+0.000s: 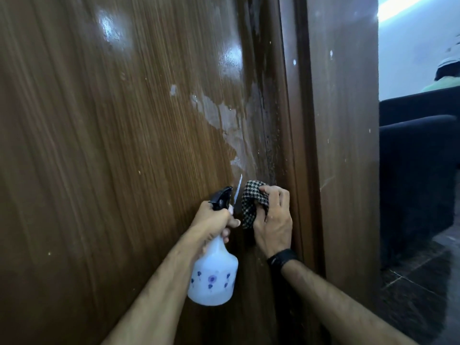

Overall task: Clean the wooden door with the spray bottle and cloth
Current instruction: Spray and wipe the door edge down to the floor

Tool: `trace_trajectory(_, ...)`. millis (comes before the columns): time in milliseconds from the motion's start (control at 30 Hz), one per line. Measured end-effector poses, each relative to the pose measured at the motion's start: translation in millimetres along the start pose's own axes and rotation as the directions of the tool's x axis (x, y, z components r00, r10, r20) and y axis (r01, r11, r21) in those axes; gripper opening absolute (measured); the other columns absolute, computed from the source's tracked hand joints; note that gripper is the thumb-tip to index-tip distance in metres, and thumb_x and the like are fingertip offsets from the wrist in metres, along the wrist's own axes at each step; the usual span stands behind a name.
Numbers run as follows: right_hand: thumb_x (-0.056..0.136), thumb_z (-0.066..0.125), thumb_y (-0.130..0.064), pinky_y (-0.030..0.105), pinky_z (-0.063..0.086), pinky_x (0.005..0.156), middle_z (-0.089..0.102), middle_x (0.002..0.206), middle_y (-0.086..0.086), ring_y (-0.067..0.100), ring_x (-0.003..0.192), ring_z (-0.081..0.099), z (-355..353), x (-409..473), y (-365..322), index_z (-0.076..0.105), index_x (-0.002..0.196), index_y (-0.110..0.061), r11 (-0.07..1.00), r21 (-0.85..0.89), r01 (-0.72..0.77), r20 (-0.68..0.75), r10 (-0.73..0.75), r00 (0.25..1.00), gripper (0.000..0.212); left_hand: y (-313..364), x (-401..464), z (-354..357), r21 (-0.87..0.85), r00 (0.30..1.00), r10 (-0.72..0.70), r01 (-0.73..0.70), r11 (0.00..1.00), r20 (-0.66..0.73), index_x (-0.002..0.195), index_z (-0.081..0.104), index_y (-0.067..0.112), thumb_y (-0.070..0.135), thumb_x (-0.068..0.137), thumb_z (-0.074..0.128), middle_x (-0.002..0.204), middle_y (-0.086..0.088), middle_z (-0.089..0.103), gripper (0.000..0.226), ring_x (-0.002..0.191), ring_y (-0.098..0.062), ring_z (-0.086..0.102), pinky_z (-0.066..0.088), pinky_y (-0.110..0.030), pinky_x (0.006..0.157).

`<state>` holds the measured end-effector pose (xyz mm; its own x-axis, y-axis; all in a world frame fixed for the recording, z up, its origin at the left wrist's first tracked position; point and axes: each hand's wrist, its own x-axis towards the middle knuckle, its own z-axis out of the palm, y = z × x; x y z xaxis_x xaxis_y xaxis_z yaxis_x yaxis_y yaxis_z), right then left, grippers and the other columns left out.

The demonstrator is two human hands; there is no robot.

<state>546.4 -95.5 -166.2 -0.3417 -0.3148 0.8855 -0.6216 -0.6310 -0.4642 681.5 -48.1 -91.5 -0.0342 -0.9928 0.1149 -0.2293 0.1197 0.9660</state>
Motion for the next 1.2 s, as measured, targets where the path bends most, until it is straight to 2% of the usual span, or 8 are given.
trace_trajectory(167,0.083,0.06,0.004,0.029,0.053,0.075,0.05,0.119,0.0,0.015,0.104,0.056,6,18,-9,0.058,0.12,-0.015,0.999,0.035,0.005,-0.061,-0.003,0.998,0.041,4,-5,0,-0.007,0.999,-0.009,0.009,1.0,0.048,0.078,0.054,0.016,-0.011,0.084,0.058,0.061,-0.001,0.055,0.028,0.041,-0.011,0.038,0.039,-0.026,0.046)
trace_trajectory(433,0.083,0.06,0.003,0.036,0.054,0.079,0.054,0.115,0.0,0.019,0.102,0.059,25,63,-19,0.064,0.115,-0.016,0.998,0.043,0.037,-0.086,-0.033,0.996,0.038,10,1,-14,-0.02,1.0,0.017,-0.017,1.0,0.012,0.076,0.056,0.014,-0.012,0.083,0.06,0.059,0.001,0.054,0.028,0.041,-0.01,0.039,0.04,-0.028,0.047)
trace_trajectory(533,0.083,0.062,0.002,0.038,0.054,0.078,0.055,0.117,0.005,0.022,0.102,0.058,33,36,-7,0.065,0.116,-0.013,0.997,0.004,0.078,-0.06,-0.078,0.995,0.037,9,2,-22,-0.054,0.999,0.02,-0.019,0.998,0.027,0.079,0.056,0.017,-0.012,0.083,0.059,0.067,-0.002,0.053,0.029,0.042,-0.01,0.039,0.039,-0.026,0.047)
trace_trajectory(667,0.074,0.067,0.009,0.044,0.058,0.075,0.057,0.121,0.009,0.029,0.104,0.061,35,-34,20,0.062,0.118,-0.017,0.979,-0.004,0.203,0.072,-0.202,0.977,0.051,8,2,-27,-0.048,0.999,0.017,-0.016,0.999,0.028,0.084,0.055,0.014,-0.013,0.085,0.058,0.068,-0.003,0.052,0.028,0.041,-0.011,0.036,0.036,-0.025,0.045)
trace_trajectory(800,0.07,0.064,0.01,0.044,0.058,0.075,0.056,0.119,0.007,0.028,0.103,0.061,33,-31,14,0.061,0.115,-0.018,0.99,0.03,0.139,0.093,-0.141,0.986,0.053,9,2,-25,-0.052,0.999,0.015,-0.013,0.999,0.032,0.082,0.055,0.015,-0.014,0.084,0.057,0.07,-0.004,0.052,0.029,0.041,-0.011,0.036,0.037,-0.025,0.044)
trace_trajectory(1033,0.088,0.064,-0.009,0.042,0.054,0.085,0.054,0.116,0.004,0.021,0.104,0.058,36,52,-22,0.065,0.116,-0.015,0.995,0.098,0.0,-0.118,0.012,0.993,0.029,10,2,-15,-0.047,0.998,0.033,-0.03,0.998,0.059,0.083,0.054,0.016,-0.013,0.084,0.058,0.07,-0.003,0.053,0.029,0.041,-0.01,0.036,0.037,-0.024,0.045)
trace_trajectory(1133,0.088,0.069,-0.025,0.033,0.05,0.087,0.051,0.129,0.004,0.021,0.11,0.054,39,24,-18,0.06,0.127,-0.019,0.997,-0.011,0.081,-0.022,-0.082,0.996,0.04,13,0,-18,-0.053,0.998,0.046,-0.043,0.998,0.054,0.082,0.054,0.014,-0.014,0.084,0.058,0.066,-0.003,0.053,0.029,0.041,-0.012,0.036,0.037,-0.024,0.043)
trace_trajectory(1200,0.085,0.068,-0.022,0.038,0.054,0.083,0.049,0.134,0.003,0.022,0.11,0.053,37,-14,-2,0.056,0.128,-0.021,0.986,-0.039,0.164,0.1,-0.159,0.982,0.044,13,-1,-19,-0.044,0.998,0.039,-0.037,0.998,0.046,0.082,0.056,0.014,-0.015,0.083,0.058,0.067,-0.005,0.052,0.028,0.04,-0.012,0.036,0.037,-0.025,0.043)
